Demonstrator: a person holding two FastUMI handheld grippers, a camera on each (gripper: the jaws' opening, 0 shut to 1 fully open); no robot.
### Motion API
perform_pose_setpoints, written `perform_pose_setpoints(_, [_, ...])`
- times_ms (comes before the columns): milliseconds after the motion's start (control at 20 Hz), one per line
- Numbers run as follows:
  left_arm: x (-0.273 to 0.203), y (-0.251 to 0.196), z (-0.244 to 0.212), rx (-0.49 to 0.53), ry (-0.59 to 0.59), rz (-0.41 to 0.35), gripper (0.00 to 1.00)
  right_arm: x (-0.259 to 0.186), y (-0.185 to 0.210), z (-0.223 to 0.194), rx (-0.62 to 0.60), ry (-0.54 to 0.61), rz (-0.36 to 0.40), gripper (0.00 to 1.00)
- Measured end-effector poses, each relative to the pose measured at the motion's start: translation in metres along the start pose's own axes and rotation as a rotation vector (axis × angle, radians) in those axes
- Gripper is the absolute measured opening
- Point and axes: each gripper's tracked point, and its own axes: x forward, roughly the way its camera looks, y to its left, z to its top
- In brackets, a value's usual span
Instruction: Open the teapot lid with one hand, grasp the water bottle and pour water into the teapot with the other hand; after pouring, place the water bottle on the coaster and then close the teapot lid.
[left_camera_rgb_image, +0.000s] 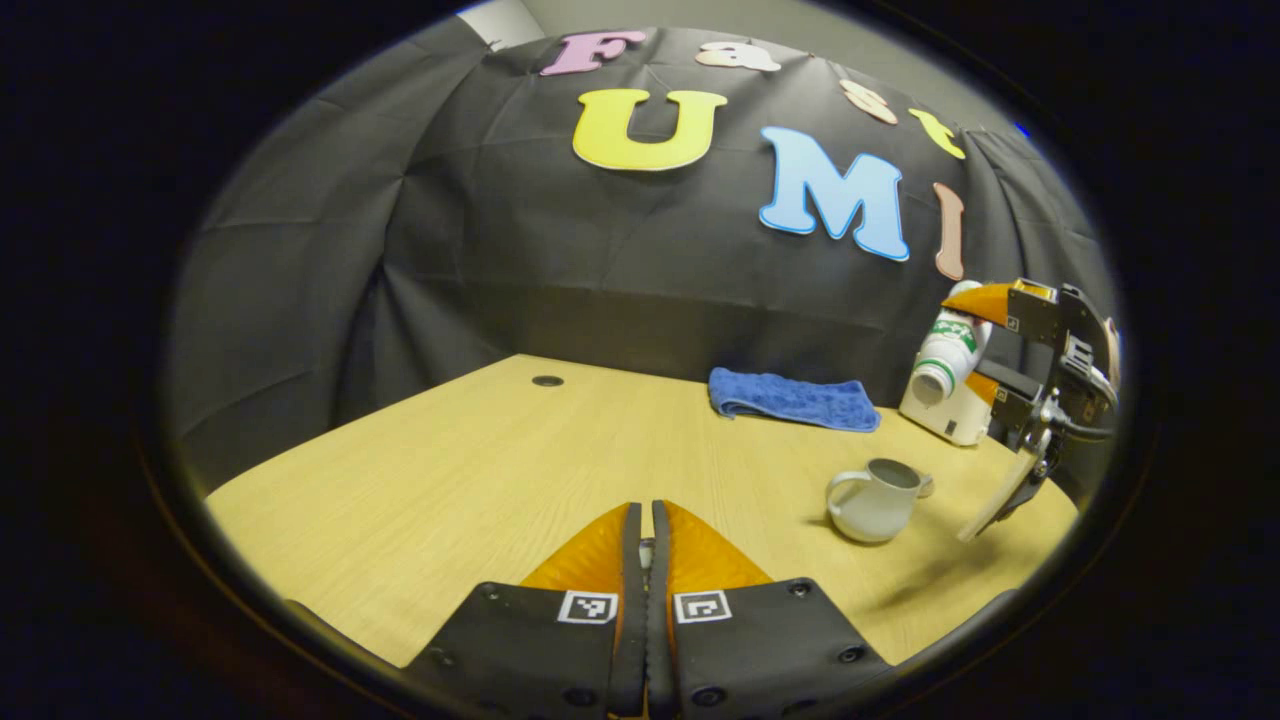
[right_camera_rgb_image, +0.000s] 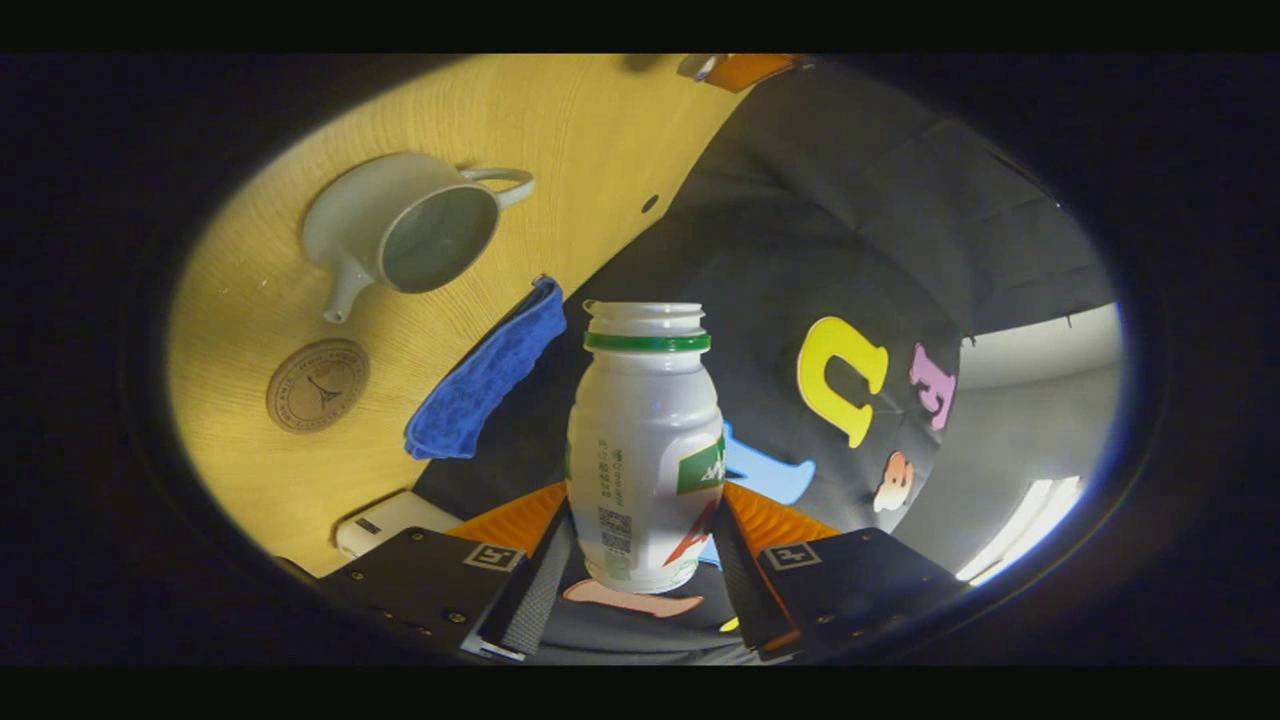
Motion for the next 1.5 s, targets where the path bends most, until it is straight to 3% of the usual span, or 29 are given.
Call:
perform_pose_setpoints(300, [0.001, -0.022, 0.018, -0.001, -0.032, -0.036, 0.10, -0.009, 0.056, 0.004, 0.415, 0.079, 0.162, 0.72])
perform_pose_setpoints(400, [0.001, -0.033, 0.028, -0.001, -0.051, -0.058, 0.07, -0.015, 0.073, 0.007, 0.560, 0.103, 0.219, 0.72])
perform_pose_setpoints(450, [0.001, -0.040, 0.033, -0.001, -0.061, -0.073, 0.10, -0.018, 0.079, 0.008, 0.631, 0.112, 0.239, 0.72])
perform_pose_setpoints(800, [0.023, -0.116, 0.064, 0.006, -0.104, -0.218, 0.07, -0.036, 0.093, 0.018, 1.251, 0.138, 0.398, 0.72])
perform_pose_setpoints(1000, [0.044, -0.160, 0.066, 0.047, -0.097, -0.278, 0.10, -0.059, 0.088, 0.016, 1.524, 0.121, 0.485, 0.72])
perform_pose_setpoints(1200, [0.057, -0.197, 0.058, 0.094, -0.081, -0.316, 0.07, -0.075, 0.087, -0.006, 1.691, 0.139, 0.507, 0.72])
perform_pose_setpoints(1500, [0.073, -0.231, 0.043, 0.142, -0.071, -0.337, 0.10, -0.093, 0.104, -0.045, 1.706, 0.201, 0.456, 0.72])
